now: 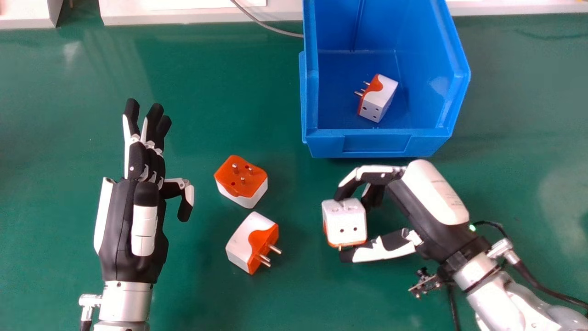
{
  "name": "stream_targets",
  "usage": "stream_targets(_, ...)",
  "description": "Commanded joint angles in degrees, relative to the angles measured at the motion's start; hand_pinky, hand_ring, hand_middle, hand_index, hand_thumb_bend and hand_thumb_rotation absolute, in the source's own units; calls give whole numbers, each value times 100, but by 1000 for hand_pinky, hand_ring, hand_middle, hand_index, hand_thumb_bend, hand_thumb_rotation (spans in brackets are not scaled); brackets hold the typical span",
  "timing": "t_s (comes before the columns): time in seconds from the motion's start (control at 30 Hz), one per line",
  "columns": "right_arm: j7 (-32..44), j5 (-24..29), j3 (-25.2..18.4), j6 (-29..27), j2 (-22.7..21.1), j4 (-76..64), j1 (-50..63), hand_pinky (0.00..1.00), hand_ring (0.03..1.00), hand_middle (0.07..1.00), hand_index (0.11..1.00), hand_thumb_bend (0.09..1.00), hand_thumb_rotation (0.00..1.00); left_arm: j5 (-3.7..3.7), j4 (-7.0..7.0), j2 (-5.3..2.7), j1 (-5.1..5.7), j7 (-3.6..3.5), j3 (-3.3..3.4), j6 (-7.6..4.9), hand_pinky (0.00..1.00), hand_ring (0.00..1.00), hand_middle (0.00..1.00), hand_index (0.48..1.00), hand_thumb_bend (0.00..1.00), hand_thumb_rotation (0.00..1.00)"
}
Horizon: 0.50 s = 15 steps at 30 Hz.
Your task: Pick all objects and put in blue box
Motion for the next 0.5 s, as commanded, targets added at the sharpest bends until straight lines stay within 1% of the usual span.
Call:
stream_targets(0.0, 135, 406, -297, -262, -81, -414, 78, 387, 394, 513, 523, 517, 0, 6, 20, -11, -55, -2, 8, -74, 0, 1000, 1000, 990, 1000, 921)
stream_targets(0.1, 329, 692, -582, -349, -80, -843, 180, 384, 394, 510, 524, 516, 0, 31, 57, -22, -86, 26, -1, -95, 0, 1000, 1000, 990, 1000, 921)
stream_targets(0.17, 432, 799, -753, -358, -92, -1116, 215, 382, 396, 509, 524, 516, 0, 44, 57, -25, -94, 40, -7, -118, 0, 1000, 1000, 990, 1000, 921)
stream_targets(0.3, 599, 900, -1019, -401, -77, -1413, 233, 383, 399, 507, 523, 516, 0, 63, 68, -15, -105, 62, -5, -141, 0, 1000, 1000, 990, 1000, 922)
stream_targets(0.47, 732, 990, -1381, -402, -41, -1835, 173, 388, 407, 503, 520, 517, 0, 119, 109, 10, -117, 104, 3, -158, 0, 1000, 1000, 991, 1000, 923)
